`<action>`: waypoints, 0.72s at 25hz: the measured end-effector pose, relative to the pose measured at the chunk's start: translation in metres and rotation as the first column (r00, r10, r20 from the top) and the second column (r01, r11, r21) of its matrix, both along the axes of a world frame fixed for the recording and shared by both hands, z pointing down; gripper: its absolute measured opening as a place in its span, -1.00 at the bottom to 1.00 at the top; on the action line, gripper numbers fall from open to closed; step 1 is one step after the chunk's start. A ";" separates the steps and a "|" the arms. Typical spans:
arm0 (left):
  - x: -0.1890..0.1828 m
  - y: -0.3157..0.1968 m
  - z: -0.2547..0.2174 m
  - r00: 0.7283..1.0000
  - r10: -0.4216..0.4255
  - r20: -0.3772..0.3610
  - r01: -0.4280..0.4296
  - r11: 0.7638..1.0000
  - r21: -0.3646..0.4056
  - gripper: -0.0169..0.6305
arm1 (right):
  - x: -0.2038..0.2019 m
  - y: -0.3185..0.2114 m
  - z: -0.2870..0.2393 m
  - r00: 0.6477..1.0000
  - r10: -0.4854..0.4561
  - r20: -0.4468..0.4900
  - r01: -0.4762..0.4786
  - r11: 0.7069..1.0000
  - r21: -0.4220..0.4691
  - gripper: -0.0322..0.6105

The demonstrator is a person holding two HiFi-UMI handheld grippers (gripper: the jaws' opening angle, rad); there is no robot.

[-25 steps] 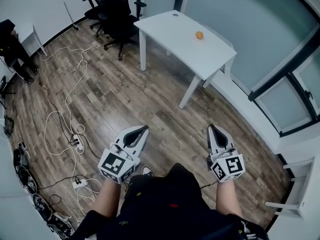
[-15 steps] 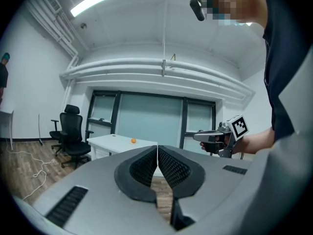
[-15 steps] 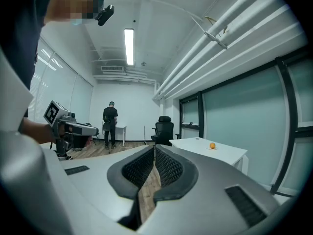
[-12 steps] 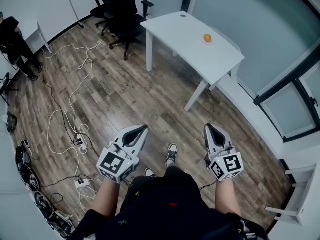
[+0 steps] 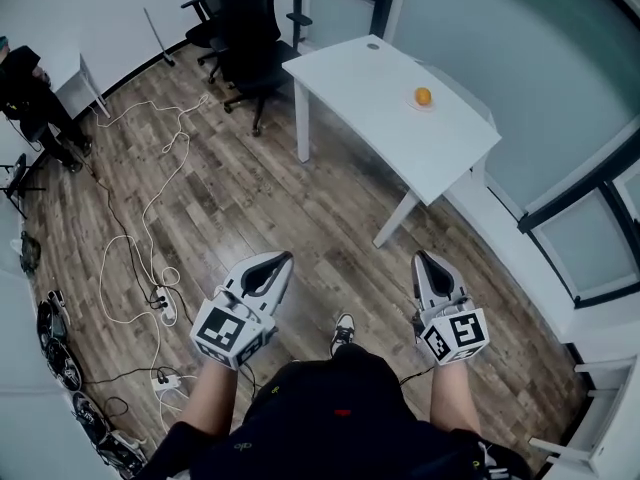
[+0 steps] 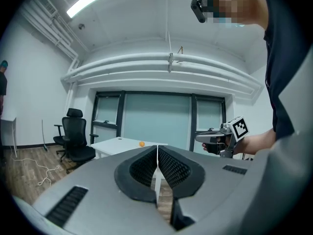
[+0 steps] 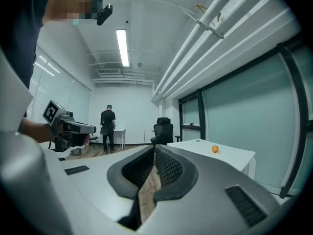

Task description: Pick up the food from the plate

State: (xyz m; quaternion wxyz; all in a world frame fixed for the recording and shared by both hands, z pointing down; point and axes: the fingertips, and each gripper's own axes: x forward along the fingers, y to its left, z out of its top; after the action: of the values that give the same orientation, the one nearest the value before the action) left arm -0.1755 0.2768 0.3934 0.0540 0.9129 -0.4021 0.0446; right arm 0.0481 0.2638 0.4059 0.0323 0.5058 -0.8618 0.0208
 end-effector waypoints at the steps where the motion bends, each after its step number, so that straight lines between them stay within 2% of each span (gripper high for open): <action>1: 0.005 -0.011 -0.001 1.000 -0.004 0.005 0.004 1.000 -0.004 -0.88 | 0.006 -0.011 -0.001 1.000 0.004 0.004 -0.004 1.000 0.002 -0.81; 11: 0.081 -0.114 -0.005 0.999 0.012 0.038 -0.011 1.000 -0.005 -0.88 | 0.079 -0.120 0.010 0.999 0.004 0.042 -0.003 0.999 -0.037 -0.81; 14: 0.101 -0.138 -0.007 0.999 -0.001 0.043 0.002 1.000 -0.022 -0.88 | 0.098 -0.144 0.012 0.998 0.002 0.061 0.000 0.999 -0.036 -0.81; 18: 0.123 -0.158 -0.007 0.999 0.014 0.051 -0.014 1.000 -0.003 -0.88 | 0.117 -0.170 0.013 0.997 -0.004 0.076 0.007 0.999 -0.032 -0.81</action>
State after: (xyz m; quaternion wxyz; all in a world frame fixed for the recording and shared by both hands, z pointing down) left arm -0.0521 0.1192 0.3863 0.0447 0.9142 -0.3970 0.0686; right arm 0.1648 0.0936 0.4189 0.0080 0.5018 -0.8633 0.0537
